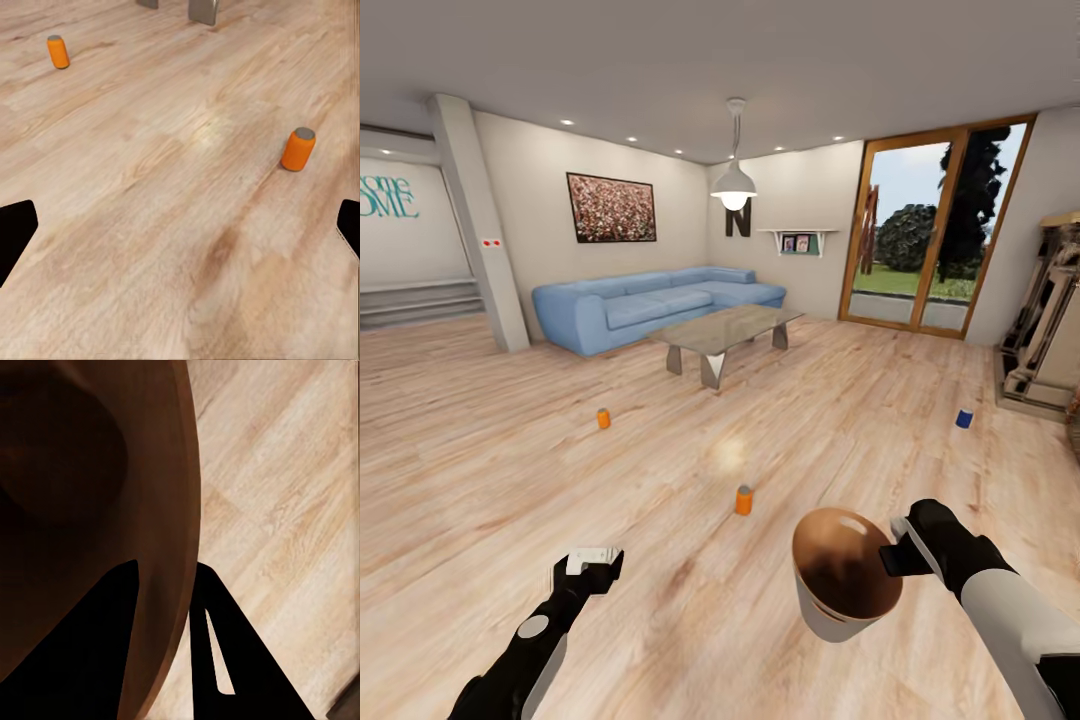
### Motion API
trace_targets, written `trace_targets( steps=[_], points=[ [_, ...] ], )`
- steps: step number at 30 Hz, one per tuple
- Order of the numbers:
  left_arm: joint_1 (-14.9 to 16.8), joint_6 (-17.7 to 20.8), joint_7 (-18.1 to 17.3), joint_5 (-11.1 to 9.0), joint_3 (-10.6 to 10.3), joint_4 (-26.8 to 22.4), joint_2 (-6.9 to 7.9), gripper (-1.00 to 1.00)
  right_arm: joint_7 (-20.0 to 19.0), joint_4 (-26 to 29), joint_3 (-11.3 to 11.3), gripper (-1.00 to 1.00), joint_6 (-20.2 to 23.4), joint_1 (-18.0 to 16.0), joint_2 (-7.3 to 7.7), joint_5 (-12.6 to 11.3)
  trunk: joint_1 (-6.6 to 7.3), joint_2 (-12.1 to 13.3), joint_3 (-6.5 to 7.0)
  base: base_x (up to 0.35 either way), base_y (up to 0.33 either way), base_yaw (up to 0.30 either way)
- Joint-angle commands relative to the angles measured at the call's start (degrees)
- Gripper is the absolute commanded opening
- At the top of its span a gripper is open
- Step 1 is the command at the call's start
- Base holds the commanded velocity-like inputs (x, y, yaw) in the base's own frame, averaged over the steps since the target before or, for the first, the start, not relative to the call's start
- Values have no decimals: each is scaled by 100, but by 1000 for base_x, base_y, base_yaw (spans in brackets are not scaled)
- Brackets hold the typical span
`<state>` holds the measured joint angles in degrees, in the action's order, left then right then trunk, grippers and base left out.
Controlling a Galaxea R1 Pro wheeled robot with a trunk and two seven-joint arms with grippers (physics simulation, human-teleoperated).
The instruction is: Put the three can of soda from the living room inside the tash can in the kitchen.
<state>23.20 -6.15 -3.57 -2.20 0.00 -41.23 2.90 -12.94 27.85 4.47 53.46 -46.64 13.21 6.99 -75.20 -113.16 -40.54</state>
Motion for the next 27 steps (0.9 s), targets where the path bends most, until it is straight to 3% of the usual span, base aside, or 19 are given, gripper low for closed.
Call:
trace_targets(
  steps=[1, 16, 27],
  points=[
    [0, 0, -1, 0, 0, 1, 0, 100, -17, 3, -11, -100, 7, -3, -1, -84, 0, 0, 1, 328, 0, -223],
    [0, -9, -4, 0, 0, 1, 0, 100, -45, 9, -32, -100, 6, -3, -3, -102, 0, 0, 1, 328, 4, -242],
    [0, 30, -17, 2, 0, 1, 0, 100, -43, 10, -27, -100, 6, -3, -12, -102, 0, 0, 1, 328, 89, -248]
  ],
)
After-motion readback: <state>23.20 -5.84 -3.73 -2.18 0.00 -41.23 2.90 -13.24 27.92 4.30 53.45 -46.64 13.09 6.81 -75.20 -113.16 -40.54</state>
